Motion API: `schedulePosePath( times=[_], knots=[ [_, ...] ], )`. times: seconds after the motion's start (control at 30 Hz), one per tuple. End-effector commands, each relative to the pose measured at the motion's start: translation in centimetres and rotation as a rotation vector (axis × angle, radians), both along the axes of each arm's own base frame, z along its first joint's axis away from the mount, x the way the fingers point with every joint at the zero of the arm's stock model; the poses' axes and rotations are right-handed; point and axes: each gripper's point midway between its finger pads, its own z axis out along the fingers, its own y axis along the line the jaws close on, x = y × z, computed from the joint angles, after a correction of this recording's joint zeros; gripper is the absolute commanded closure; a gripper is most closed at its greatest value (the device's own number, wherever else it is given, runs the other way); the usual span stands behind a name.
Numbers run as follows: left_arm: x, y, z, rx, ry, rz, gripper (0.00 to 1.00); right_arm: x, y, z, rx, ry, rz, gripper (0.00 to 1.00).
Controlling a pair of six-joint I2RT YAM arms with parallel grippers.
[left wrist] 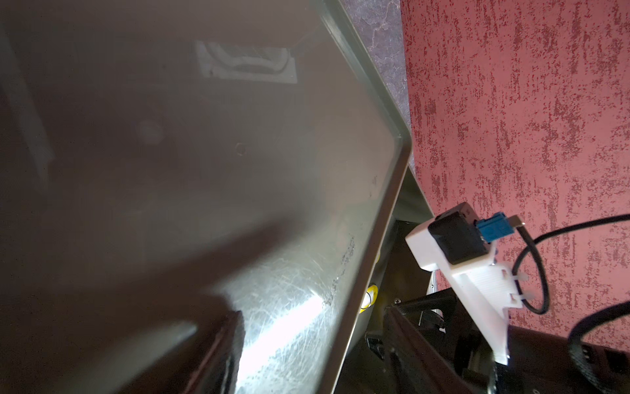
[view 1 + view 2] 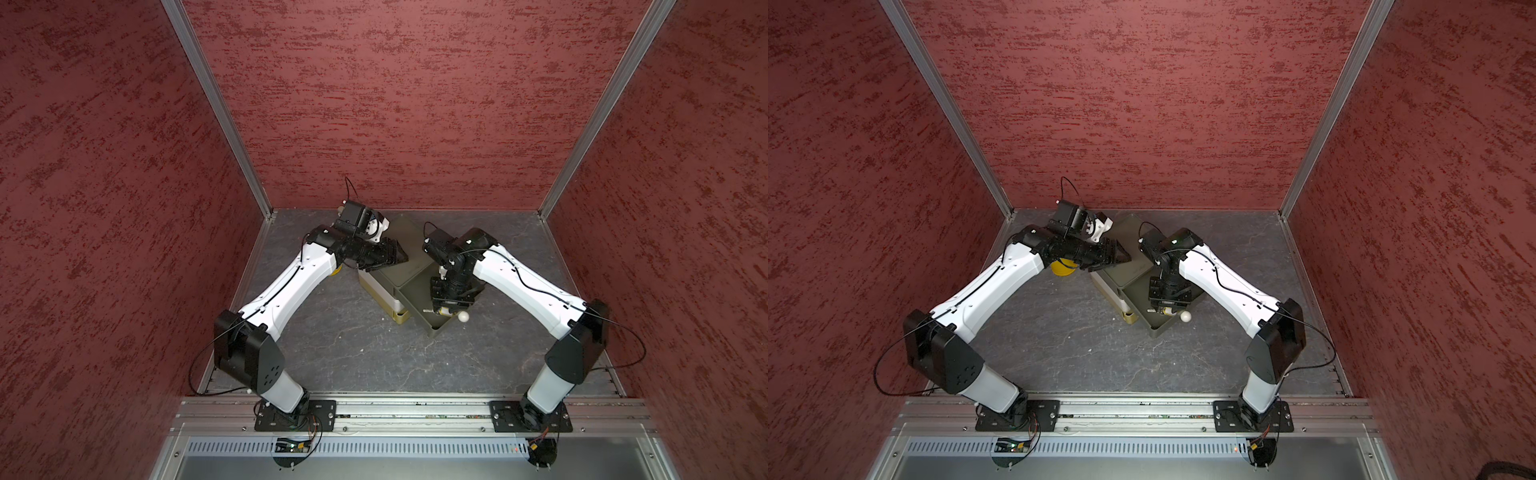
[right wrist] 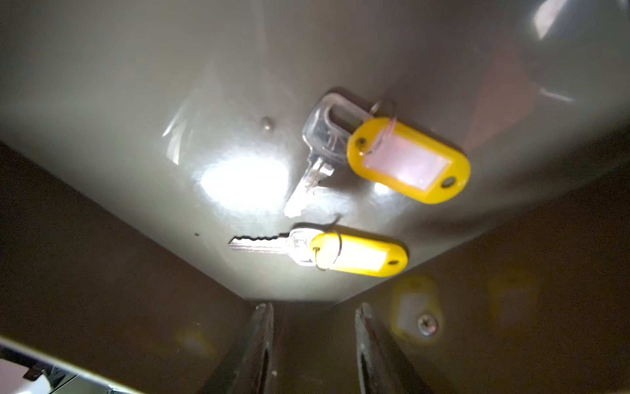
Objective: Take the keys out of the drawer
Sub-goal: Pick up the key from the drawer.
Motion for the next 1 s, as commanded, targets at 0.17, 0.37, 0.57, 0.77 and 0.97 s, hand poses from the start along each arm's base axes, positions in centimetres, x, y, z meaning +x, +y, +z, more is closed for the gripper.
schedulePosePath(
  times=[0.17,0.37,0.57,0.77,0.97],
  knots=[
    [-0.7,0.4,-0.3,0.02,0.006,-0.012,0.32,0.5,0.4,-1.5,-0.019,-0.008,-0.005,0.6],
    [-0.7,0.3,-0.5,0.015,0.012,-0.017,0.32,1.1,0.5,-1.7,-0.028,-0.023,0.0,0.64],
    [-0.7,0.2,-0.8,0.015,0.019,-0.021,0.32,1.5,0.5,-2.0,-0.042,-0.03,0.002,0.7],
    [-0.7,0.2,-1.0,0.012,0.024,-0.021,0.32,1.8,0.1,-1.9,-0.066,-0.046,0.003,0.69],
    [-0.5,0.2,-1.1,0.009,0.029,-0.022,0.32,2.2,-0.3,-2.2,-0.086,-0.058,0.001,0.66]
  ],
)
